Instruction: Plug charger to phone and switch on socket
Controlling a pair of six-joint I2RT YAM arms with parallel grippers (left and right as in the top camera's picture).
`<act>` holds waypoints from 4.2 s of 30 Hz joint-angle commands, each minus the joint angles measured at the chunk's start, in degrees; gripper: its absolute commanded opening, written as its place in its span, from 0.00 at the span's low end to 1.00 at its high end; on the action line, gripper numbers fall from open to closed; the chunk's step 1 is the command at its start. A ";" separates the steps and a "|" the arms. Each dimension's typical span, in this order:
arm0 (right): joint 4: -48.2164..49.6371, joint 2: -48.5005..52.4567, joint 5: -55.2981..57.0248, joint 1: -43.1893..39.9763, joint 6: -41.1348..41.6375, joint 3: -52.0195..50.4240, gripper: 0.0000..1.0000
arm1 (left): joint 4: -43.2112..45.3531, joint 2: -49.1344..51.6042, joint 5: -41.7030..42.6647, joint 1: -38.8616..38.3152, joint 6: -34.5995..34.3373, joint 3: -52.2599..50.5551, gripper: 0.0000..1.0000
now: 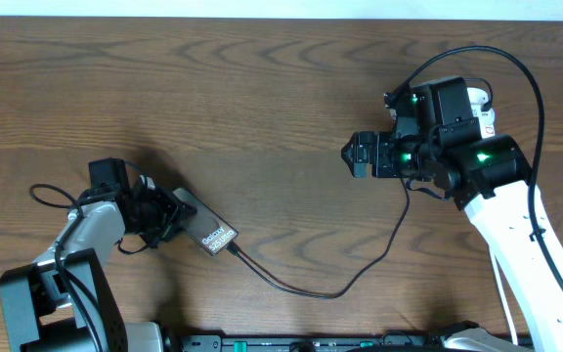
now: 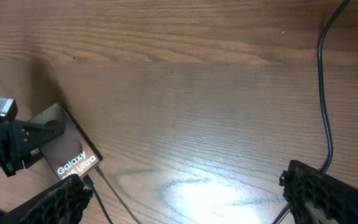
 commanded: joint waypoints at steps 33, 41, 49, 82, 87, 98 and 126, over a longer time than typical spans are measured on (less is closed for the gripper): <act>-0.39 0.13 0.87 -0.35 -0.68 0.61 0.99 | -7.43 0.11 -6.03 -0.13 0.44 0.31 0.67; -1.20 0.13 4.37 -0.37 -0.66 0.61 0.99 | -8.46 -4.90 -4.87 -0.13 2.29 4.57 0.86; -1.77 0.09 14.88 -2.58 3.13 0.63 0.99 | -10.93 -21.20 -4.81 -0.13 5.81 6.67 0.90; -19.15 41.59 -9.68 -46.14 -35.23 42.97 0.96 | -13.27 -39.80 -4.48 -0.13 9.88 6.64 0.91; -17.42 45.72 -9.84 -46.10 -35.43 42.97 0.96 | -13.27 -39.54 -4.48 -0.13 9.92 6.64 0.91; -16.04 52.72 -14.47 -45.31 -36.24 42.95 0.91 | -13.31 -37.59 -4.46 -0.13 9.90 6.64 0.91; -14.60 56.08 -11.72 -39.69 -32.87 42.77 0.87 | -15.02 -35.67 -4.48 -0.13 10.10 6.64 0.91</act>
